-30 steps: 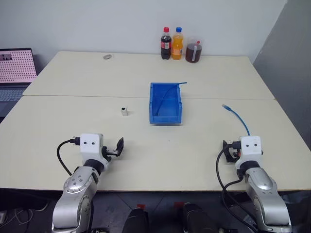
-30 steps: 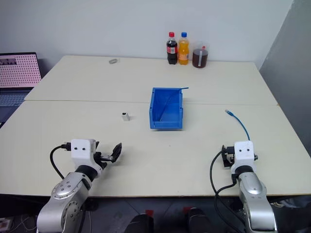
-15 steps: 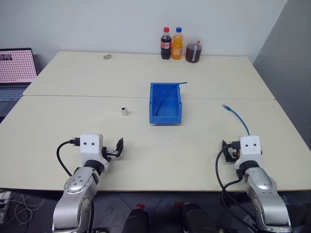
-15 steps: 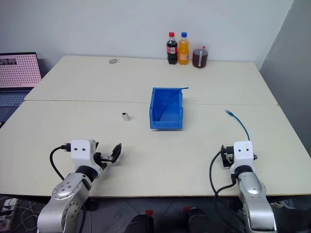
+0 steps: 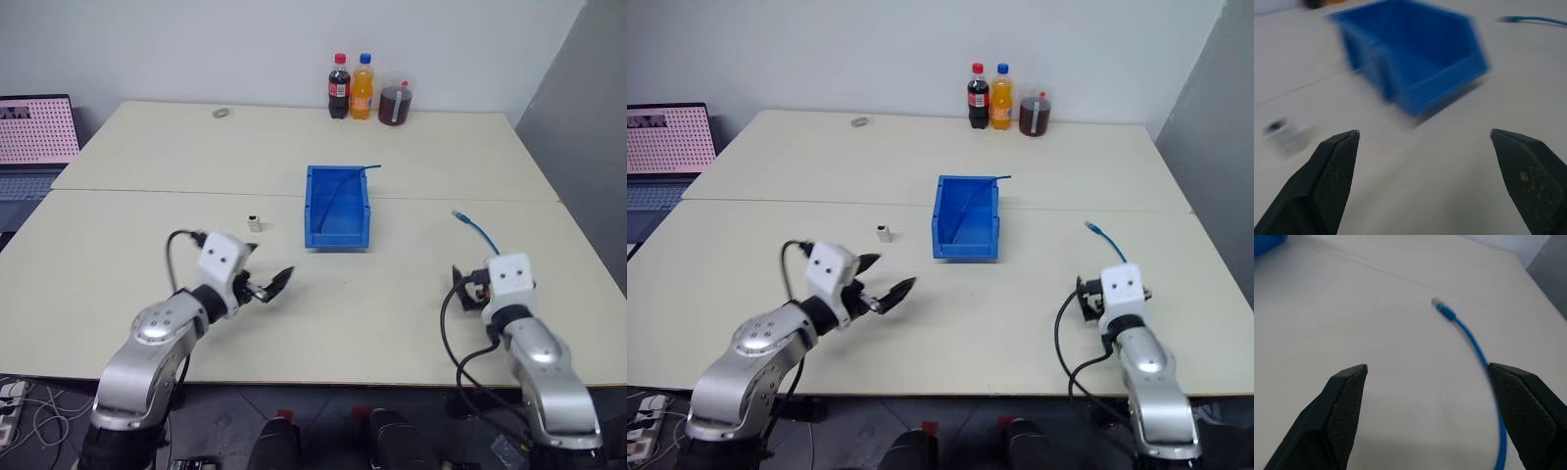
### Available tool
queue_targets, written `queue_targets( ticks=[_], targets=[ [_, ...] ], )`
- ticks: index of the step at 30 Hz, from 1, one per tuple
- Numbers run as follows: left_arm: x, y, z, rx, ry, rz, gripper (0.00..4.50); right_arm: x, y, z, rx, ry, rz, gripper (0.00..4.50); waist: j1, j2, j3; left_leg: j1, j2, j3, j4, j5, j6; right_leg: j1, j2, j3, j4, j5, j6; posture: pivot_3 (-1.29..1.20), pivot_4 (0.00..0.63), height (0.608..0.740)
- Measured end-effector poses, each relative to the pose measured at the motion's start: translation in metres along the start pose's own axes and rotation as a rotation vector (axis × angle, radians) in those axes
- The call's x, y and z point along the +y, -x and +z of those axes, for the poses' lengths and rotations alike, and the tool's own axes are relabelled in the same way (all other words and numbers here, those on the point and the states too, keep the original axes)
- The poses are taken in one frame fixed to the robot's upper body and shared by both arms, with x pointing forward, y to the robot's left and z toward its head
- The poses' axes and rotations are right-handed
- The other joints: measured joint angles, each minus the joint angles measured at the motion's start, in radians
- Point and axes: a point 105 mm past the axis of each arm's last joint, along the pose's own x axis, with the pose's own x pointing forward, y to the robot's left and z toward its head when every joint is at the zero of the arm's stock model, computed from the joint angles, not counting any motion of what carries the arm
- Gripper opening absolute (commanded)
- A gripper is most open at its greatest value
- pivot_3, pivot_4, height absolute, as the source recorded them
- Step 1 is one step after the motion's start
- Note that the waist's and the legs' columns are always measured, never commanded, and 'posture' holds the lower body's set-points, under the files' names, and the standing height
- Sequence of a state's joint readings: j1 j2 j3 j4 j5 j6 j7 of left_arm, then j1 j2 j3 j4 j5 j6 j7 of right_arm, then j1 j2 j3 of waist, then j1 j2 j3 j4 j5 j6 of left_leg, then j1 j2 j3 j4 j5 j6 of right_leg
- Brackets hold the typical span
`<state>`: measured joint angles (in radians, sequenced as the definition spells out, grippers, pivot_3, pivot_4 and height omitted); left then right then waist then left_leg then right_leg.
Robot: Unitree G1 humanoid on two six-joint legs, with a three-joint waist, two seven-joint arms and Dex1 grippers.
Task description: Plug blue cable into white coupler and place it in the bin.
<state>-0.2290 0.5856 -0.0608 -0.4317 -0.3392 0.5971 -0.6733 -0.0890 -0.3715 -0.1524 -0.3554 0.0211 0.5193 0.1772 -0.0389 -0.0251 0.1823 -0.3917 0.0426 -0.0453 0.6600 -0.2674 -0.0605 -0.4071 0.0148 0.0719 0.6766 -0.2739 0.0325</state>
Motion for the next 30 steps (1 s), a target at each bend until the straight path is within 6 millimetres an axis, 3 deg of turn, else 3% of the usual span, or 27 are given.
queue_targets(
  ticks=[2,5,10,18,19,21,26,30],
  targets=[
    [-0.021,-0.021,0.012,-0.033,-0.038,-0.188,4.5,-0.015,-0.014,0.0,0.014,0.031,0.023,4.14,0.002,0.0,0.001,-0.001,0.0,0.0,0.0,0.0,0.0,0.0,0.0,0.0,-0.001,0.003,0.005,0.0,0.15,0.74],
    [-0.037,-0.049,0.032,-0.114,-0.082,-0.319,4.5,-0.031,-0.035,-0.001,0.036,0.059,0.078,4.14,0.004,0.001,0.001,-0.002,0.0,0.001,0.0,0.0,0.0,-0.001,0.0,0.0,-0.003,0.003,0.005,0.0,0.15,0.74],
    [-0.042,-0.077,0.044,-0.162,-0.126,-0.385,4.5,-0.048,-0.063,-0.011,0.108,0.059,0.194,4.14,-0.004,0.002,0.002,-0.002,0.0,0.001,-0.001,0.0,0.001,-0.001,0.001,0.001,-0.003,0.005,-0.001,0.0,0.15,0.74],
    [-0.04,-0.085,0.041,-0.164,-0.11,-0.383,4.5,-0.052,-0.085,-0.033,0.228,-0.013,0.305,4.14,-0.014,0.003,0.003,-0.002,0.0,0.001,-0.001,0.0,0.001,-0.001,0.0,0.001,-0.002,0.006,-0.001,0.0,0.15,0.74],
    [-0.04,-0.084,0.04,-0.162,-0.108,-0.382,4.5,-0.053,-0.087,-0.034,0.236,-0.029,0.311,3.77,-0.014,0.003,0.003,-0.002,0.0,0.001,0.0,0.0,0.001,0.0,0.0,0.001,-0.002,0.006,0.0,0.0,0.15,0.74],
    [-0.041,-0.083,0.037,-0.157,-0.101,-0.38,4.5,-0.052,-0.089,-0.036,0.256,-0.066,0.327,3.53,-0.015,0.003,0.003,-0.001,0.0,0.001,0.001,0.0,0.001,0.001,0.0,0.001,-0.002,0.006,0.0,0.0,0.15,0.74],
    [-0.039,-0.08,0.032,-0.144,-0.093,-0.368,4.5,-0.053,-0.091,-0.038,0.278,-0.113,0.343,2.3,-0.016,0.003,0.002,0.0,-0.001,0.001,0.001,0.0,0.001,0.002,0.0,0.001,-0.001,0.007,0.001,0.0,0.15,0.74],
    [-0.039,-0.078,0.034,-0.15,-0.105,-0.368,4.5,-0.054,-0.092,-0.039,0.283,-0.127,0.339,1.65,-0.012,0.003,0.002,0.0,-0.001,0.001,0.002,0.0,0.001,0.002,0.0,0.001,-0.001,0.007,0.002,0.0,0.15,0.74]
  ],
)
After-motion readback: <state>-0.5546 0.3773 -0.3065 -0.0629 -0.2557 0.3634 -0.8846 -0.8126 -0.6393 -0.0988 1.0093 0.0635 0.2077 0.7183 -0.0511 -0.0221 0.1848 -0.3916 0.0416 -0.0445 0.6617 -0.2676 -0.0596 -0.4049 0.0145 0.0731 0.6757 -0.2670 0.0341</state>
